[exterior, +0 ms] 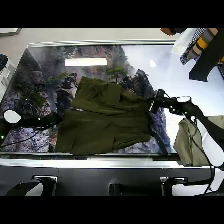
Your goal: Fold the clothes and pants, and hang the long-sleeved shirts on hangers.
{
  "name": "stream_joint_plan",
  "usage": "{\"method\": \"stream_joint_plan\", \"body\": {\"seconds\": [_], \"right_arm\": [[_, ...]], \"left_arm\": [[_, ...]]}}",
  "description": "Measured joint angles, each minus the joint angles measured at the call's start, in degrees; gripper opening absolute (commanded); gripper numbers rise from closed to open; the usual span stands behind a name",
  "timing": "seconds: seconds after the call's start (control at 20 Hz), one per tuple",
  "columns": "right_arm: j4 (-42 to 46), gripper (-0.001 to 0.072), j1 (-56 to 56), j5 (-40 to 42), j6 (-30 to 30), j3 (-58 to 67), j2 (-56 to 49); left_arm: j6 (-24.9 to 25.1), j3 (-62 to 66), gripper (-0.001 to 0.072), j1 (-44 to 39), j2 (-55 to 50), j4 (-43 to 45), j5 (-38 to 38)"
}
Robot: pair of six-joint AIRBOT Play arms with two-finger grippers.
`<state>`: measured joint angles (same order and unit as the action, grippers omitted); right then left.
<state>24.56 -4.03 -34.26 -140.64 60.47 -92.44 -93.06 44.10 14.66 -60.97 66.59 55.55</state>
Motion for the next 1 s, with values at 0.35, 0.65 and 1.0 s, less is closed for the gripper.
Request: {"method": "stream_joint_plan", "body": {"seconds": [0.35,0.65,1.0], "right_arm": [[-4.90,0.0633,-0.55,10.23,14.75,0.00,2.95],[7.56,0.0633,-7.72,-2.75,29.44,0.00,11.52],[33.20,0.0630,-12.83,-35.32,27.23,-9.01,29.09]], "left_arm": [[0.00,0.00,0.0692,0.00,-0.22,-0.20,-1.79],[2.58,-0.09,0.0690,2.29,-0.26,-0.52,2.23],[2.99,-3.06,0.0688,6.47,2.69,-0.61,13.88]]}}
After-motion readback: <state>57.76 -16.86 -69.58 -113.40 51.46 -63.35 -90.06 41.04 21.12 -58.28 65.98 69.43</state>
